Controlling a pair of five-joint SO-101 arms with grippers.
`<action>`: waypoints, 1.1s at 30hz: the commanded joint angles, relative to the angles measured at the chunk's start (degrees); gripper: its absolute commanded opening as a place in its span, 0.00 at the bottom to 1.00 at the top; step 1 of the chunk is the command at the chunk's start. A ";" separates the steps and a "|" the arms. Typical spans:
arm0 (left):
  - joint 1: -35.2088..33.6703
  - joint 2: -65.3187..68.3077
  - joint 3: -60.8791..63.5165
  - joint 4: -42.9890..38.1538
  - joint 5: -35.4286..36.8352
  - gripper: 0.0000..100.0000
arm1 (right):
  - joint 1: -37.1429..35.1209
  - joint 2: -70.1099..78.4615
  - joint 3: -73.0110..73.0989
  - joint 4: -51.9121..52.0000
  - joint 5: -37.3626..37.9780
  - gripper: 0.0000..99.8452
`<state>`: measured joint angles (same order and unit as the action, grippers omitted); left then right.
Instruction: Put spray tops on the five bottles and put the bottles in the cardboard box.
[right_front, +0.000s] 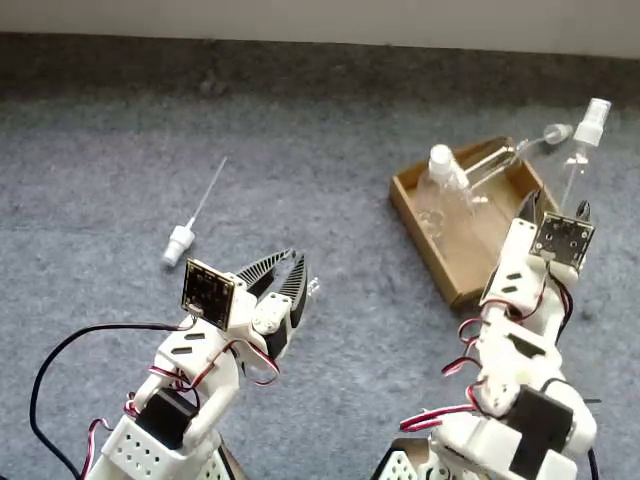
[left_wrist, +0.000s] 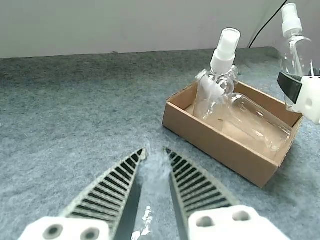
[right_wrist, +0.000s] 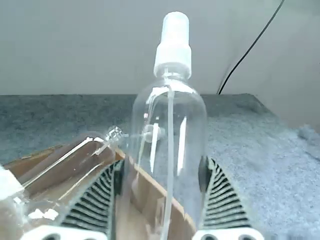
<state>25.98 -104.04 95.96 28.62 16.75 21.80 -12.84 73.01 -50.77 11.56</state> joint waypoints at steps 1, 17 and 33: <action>-0.31 -0.57 1.10 -0.97 -0.44 0.01 | 0.84 -8.57 2.15 -1.71 0.62 0.04; -0.22 -0.48 1.10 -0.88 -0.44 0.01 | -3.82 -39.08 9.36 23.60 0.35 0.04; -0.13 -0.40 1.10 -0.88 -0.44 0.01 | -9.80 -44.79 14.99 33.36 0.18 0.04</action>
<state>25.98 -104.04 95.96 28.62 16.75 11.96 -57.41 89.10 -17.36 11.56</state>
